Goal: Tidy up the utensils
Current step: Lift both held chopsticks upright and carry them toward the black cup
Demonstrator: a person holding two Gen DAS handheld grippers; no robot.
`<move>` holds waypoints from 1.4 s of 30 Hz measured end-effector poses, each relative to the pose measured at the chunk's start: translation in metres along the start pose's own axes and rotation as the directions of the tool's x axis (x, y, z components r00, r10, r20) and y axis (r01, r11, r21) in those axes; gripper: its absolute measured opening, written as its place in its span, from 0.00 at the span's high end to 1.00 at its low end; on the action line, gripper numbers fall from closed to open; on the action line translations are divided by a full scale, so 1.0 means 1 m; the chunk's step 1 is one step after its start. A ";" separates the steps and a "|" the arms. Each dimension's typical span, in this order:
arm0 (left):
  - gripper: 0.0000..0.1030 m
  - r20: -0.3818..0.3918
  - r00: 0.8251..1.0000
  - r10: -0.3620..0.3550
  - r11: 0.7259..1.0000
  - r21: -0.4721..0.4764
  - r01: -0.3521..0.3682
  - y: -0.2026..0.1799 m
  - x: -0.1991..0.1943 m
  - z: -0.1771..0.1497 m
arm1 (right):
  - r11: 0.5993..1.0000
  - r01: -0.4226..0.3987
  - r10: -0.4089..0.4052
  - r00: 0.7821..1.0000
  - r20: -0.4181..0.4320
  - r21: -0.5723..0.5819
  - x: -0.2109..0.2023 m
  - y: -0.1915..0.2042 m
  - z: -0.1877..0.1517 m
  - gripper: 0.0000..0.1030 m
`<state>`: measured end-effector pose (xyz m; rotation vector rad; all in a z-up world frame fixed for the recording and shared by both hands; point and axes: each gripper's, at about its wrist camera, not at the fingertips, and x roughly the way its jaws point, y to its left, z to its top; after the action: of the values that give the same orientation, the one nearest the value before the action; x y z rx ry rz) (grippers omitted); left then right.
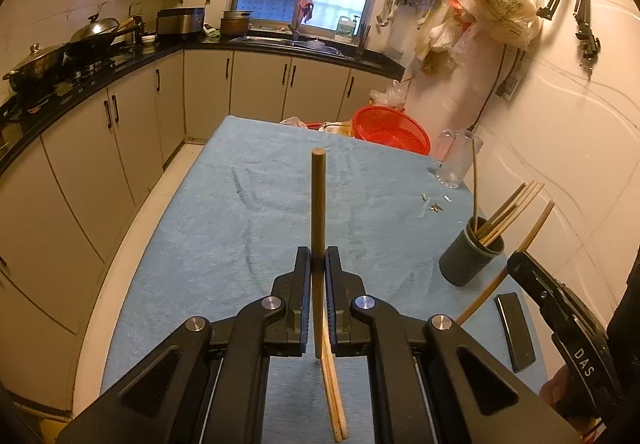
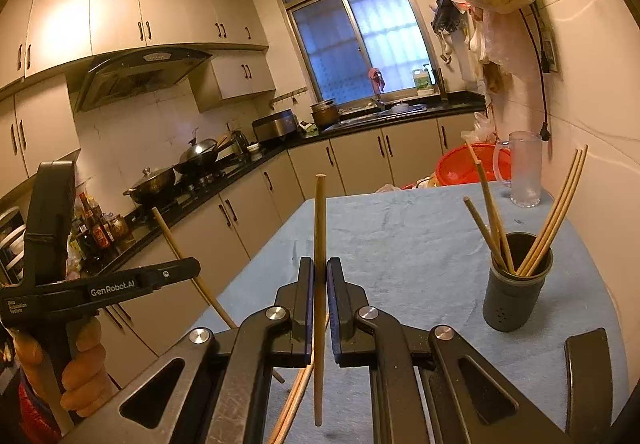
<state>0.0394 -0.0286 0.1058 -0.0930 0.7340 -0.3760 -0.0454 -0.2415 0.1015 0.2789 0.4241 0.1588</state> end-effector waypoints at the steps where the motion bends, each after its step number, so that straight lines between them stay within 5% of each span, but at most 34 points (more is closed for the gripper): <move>1: 0.94 -0.001 1.000 -0.004 1.000 0.002 0.004 0.000 0.000 0.001 | 1.000 0.001 -0.001 1.000 0.002 0.003 -0.001 -0.001 0.000 0.93; 42: 0.94 -0.058 0.989 -0.139 0.963 0.224 0.149 -0.139 0.015 0.015 | 0.974 0.127 -0.155 0.977 0.146 0.188 -0.095 -0.115 0.016 0.93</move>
<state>0.0169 -0.1642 0.1371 0.0791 0.7228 -0.6008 -0.1127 -0.3742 0.1176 0.4323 0.2972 -0.0420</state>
